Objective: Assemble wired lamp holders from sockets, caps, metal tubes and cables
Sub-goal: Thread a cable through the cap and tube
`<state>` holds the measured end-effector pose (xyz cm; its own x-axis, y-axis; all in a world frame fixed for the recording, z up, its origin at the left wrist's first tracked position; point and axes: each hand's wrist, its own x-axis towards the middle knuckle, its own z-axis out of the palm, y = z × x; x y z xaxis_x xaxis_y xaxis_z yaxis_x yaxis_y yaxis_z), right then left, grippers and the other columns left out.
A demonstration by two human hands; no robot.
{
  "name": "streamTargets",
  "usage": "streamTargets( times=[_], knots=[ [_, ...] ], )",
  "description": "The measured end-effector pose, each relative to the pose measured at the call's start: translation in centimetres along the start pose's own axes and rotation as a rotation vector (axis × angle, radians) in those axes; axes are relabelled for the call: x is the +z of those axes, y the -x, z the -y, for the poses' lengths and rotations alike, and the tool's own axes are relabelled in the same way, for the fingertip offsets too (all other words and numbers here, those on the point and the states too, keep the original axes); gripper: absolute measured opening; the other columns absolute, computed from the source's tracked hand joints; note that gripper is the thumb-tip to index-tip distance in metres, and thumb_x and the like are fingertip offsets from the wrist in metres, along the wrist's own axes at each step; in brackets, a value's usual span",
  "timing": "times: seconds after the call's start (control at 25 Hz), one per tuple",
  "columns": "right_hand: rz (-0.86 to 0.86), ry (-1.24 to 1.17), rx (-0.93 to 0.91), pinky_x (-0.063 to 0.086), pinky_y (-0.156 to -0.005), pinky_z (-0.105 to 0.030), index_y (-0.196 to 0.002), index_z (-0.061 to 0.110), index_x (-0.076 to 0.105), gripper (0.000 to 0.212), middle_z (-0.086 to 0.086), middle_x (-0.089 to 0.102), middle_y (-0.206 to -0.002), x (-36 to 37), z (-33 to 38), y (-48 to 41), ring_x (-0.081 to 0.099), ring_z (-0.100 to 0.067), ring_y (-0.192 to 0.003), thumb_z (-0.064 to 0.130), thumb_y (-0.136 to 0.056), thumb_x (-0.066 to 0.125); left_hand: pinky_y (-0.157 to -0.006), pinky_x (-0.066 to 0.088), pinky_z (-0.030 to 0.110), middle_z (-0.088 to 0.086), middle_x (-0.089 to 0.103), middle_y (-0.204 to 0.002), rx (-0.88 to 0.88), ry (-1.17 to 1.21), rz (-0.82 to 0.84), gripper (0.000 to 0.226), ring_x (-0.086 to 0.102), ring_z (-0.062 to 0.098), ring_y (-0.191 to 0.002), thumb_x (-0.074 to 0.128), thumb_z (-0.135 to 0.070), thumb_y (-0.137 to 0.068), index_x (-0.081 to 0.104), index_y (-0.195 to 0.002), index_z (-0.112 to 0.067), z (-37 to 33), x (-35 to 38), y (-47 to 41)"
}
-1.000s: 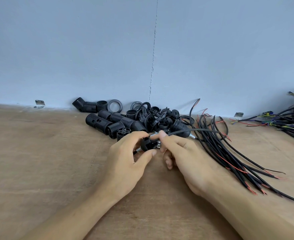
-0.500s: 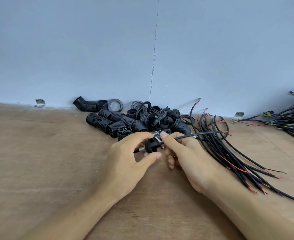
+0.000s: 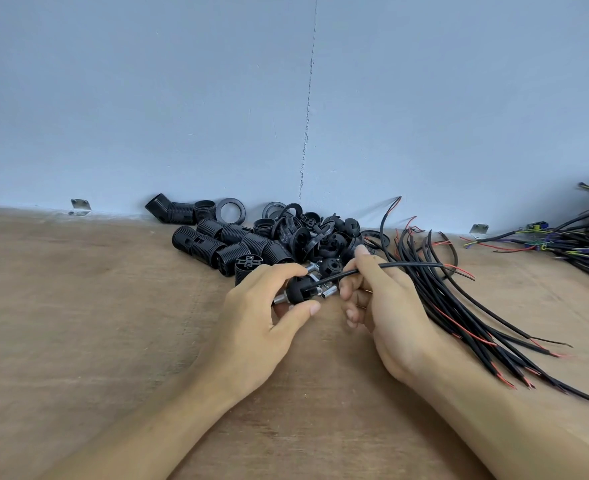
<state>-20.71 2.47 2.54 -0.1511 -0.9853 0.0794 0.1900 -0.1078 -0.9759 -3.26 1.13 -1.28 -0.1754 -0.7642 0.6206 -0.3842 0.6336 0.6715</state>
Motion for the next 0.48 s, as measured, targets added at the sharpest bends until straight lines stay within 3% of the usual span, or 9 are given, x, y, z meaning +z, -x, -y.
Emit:
streamTargets(
  times=[0.24, 0.4, 0.48],
  knots=[
    [0.115, 0.073, 0.01, 0.04, -0.044, -0.028, -0.076, 0.015, 0.065, 0.034, -0.006, 0.056, -0.064, 0.16, -0.45, 0.24, 0.046, -0.015, -0.047, 0.036, -0.101, 0.055, -0.08, 0.043, 0.005, -0.023, 0.063, -0.105, 0.013, -0.019, 0.016, 0.033, 0.063, -0.003, -0.098, 0.074, -0.036, -0.085, 0.067, -0.117, -0.038, -0.46, -0.06, 0.02],
    [0.137, 0.092, 0.033, 0.043, -0.046, -0.028, -0.068, 0.013, 0.065, 0.042, -0.01, 0.057, -0.065, 0.03, -0.52, 0.17, 0.047, -0.016, -0.048, 0.047, -0.093, 0.061, -0.083, 0.048, 0.013, -0.023, 0.064, -0.106, -0.019, 0.013, -0.014, 0.031, 0.064, 0.0, -0.1, 0.072, -0.037, -0.086, 0.067, -0.117, -0.038, -0.63, -0.12, 0.0],
    [0.148, 0.063, 0.046, 0.044, -0.047, -0.029, -0.08, 0.009, 0.065, 0.042, -0.008, 0.059, -0.067, 0.03, -0.49, 0.24, 0.049, -0.016, -0.049, 0.051, -0.083, 0.066, -0.085, 0.048, 0.012, -0.02, 0.067, -0.103, -0.005, -0.014, -0.069, 0.03, 0.064, 0.0, -0.101, 0.07, -0.038, -0.088, 0.069, -0.118, -0.031, -0.68, -0.17, -0.13]
  ],
)
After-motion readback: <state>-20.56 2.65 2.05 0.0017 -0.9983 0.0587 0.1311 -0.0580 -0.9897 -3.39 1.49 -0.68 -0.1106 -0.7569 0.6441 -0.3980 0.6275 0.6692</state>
